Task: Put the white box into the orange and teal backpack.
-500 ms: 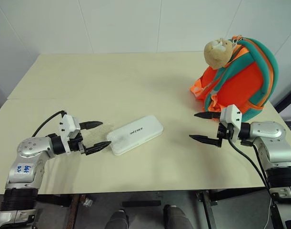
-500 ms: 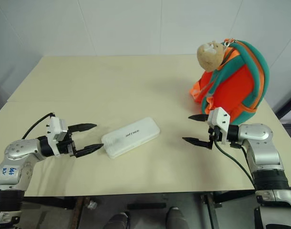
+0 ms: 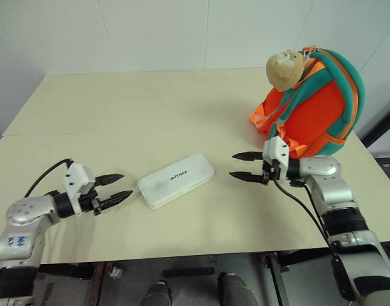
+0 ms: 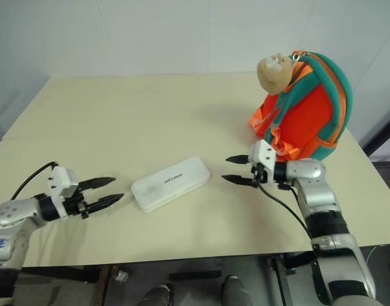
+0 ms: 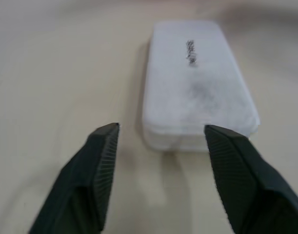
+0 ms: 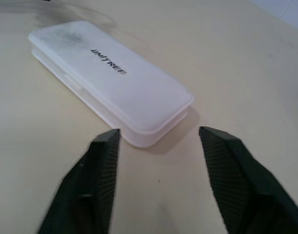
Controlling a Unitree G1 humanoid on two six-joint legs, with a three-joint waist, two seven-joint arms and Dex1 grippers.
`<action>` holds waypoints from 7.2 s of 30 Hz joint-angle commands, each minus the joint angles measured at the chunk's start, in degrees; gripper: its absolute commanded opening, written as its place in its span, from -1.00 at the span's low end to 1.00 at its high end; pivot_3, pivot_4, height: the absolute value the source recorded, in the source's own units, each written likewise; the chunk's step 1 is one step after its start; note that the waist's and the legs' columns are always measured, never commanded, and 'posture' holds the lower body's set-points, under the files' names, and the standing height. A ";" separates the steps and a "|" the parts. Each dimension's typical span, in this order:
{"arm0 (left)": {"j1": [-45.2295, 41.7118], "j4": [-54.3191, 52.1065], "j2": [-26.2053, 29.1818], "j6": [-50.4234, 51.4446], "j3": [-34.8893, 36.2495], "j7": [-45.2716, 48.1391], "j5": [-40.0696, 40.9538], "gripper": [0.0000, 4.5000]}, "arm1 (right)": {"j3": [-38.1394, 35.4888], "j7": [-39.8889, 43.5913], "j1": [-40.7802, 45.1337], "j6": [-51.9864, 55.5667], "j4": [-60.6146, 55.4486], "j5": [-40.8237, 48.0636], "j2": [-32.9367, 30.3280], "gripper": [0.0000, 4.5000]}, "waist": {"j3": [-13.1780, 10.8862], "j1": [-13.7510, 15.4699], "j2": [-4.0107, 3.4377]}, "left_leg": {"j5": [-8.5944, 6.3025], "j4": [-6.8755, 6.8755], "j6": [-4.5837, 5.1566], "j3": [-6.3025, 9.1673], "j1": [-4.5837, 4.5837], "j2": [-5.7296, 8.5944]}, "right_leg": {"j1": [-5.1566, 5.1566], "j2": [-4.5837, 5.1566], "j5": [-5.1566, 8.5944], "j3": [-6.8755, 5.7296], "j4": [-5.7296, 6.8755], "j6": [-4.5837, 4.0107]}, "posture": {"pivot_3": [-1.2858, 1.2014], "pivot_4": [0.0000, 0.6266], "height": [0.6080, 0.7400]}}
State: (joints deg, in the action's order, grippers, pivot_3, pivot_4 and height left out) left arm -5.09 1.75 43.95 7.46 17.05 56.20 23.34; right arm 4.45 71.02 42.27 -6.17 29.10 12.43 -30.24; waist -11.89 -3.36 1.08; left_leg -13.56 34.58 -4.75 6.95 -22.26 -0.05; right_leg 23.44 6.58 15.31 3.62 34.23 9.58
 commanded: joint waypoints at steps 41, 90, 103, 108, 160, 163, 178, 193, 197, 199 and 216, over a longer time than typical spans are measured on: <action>-8.82 7.17 -9.58 -5.08 -15.68 -3.39 -9.59 -0.99 | 0.70 0.28 -7.25 -1.39 -2.83 -4.85 5.20 -1.00 | 0.00 0.71 -0.01 | 0.04 0.19 -0.06 0.07 0.11 0.03 | 0.02 -0.02 0.08 0.00 0.51 -0.10 | 0.03 -0.52 1.00; -7.26 1.15 -7.68 4.94 -12.46 -5.13 -6.99 -0.99 | 3.36 -2.62 -11.82 7.37 -13.08 -0.46 5.03 -1.00 | 0.00 0.68 -0.01 | 0.03 0.32 -0.05 0.07 0.10 0.02 | -0.04 -0.03 0.10 0.00 0.43 -0.11 | 0.03 -0.52 1.00; -12.68 6.30 -10.62 2.97 -15.92 -2.79 -8.97 -0.99 | 1.54 -4.55 -17.52 11.80 -20.39 -0.53 1.06 -1.00 | 0.01 1.75 0.00 | 0.03 0.38 -0.05 0.05 0.09 0.02 | -0.11 -0.03 0.10 0.00 0.29 -0.12 | 0.03 -0.52 1.00; -12.68 5.94 -10.39 3.68 -15.49 -2.24 -8.54 -0.99 | 0.22 -4.11 -17.53 11.86 -19.44 -0.05 -0.73 -1.00 | 0.01 1.85 0.01 | 0.03 0.37 -0.05 0.05 0.05 0.04 | -0.12 -0.01 0.09 0.00 0.19 -0.10 | 0.03 -0.52 1.00; -35.31 22.53 -13.25 83.11 0.69 -14.70 16.47 0.99 | 3.49 -2.26 -16.29 29.98 -29.92 6.55 -7.45 1.00 | -0.06 1.81 0.13 | -0.15 0.43 -0.15 0.12 -0.05 0.07 | -0.06 0.00 0.22 -0.06 0.27 0.12 | 0.03 -0.52 1.00; -35.32 22.26 -14.05 83.93 0.83 -14.97 16.88 0.99 | 3.67 -2.69 -16.27 29.43 -30.11 6.56 -6.49 1.00 | -0.06 1.77 0.13 | -0.14 0.46 -0.16 0.11 -0.04 0.07 | -0.07 0.00 0.22 -0.06 0.27 0.13 | 0.03 -0.52 1.00; -35.62 23.62 -16.60 85.04 3.57 -15.87 18.27 0.62 | 3.04 -6.02 -16.61 23.88 -27.88 4.22 -3.75 1.00 | -0.06 1.77 0.13 | -0.14 0.45 -0.17 0.11 -0.05 0.07 | -0.07 0.01 0.21 -0.06 0.25 0.13 | 0.03 -0.52 1.00; -37.34 23.31 -18.72 81.67 6.28 -16.89 19.25 -0.38 | -8.00 -17.29 -20.96 29.32 -37.44 8.07 -4.75 1.00 | -0.05 1.79 0.15 | -0.13 0.45 -0.20 0.12 -0.08 0.07 | -0.04 0.01 0.21 -0.06 0.25 0.14 | 0.03 -0.52 1.00; -36.58 23.71 -16.94 77.79 6.06 -16.08 18.75 -0.38 | -15.24 -26.29 -19.98 33.69 -38.71 7.24 -6.35 1.00 | -0.05 1.76 0.16 | -0.14 0.45 -0.19 0.11 -0.07 0.07 | -0.04 0.01 0.21 -0.05 0.24 0.12 | 0.03 -0.52 1.00; -35.83 24.09 -16.23 76.64 5.60 -15.72 18.52 -0.38 | -17.50 -29.88 -18.56 35.76 -38.62 6.56 -7.42 1.00 | -0.05 1.71 0.16 | -0.14 0.45 -0.19 0.11 -0.07 0.07 | -0.03 0.01 0.21 -0.05 0.24 0.09 | 0.03 -0.52 1.00; -32.08 20.40 -16.11 72.10 1.18 -13.50 19.10 -0.38 | -15.88 -49.21 8.85 32.31 -5.17 -2.19 -2.82 1.00 | -0.05 1.61 0.16 | -0.14 0.37 -0.17 0.07 -0.07 0.07 | -0.04 0.03 0.19 -0.04 0.09 0.07 | 0.03 -0.52 1.00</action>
State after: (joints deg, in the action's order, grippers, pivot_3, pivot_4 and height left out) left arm -38.38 23.31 27.56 79.82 18.57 44.83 43.12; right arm -11.23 22.80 48.18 29.68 20.67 10.61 -33.57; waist -11.94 -1.75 1.24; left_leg -13.71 34.95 -4.92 7.02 -22.34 0.01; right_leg 23.40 6.61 15.50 3.58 34.32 9.66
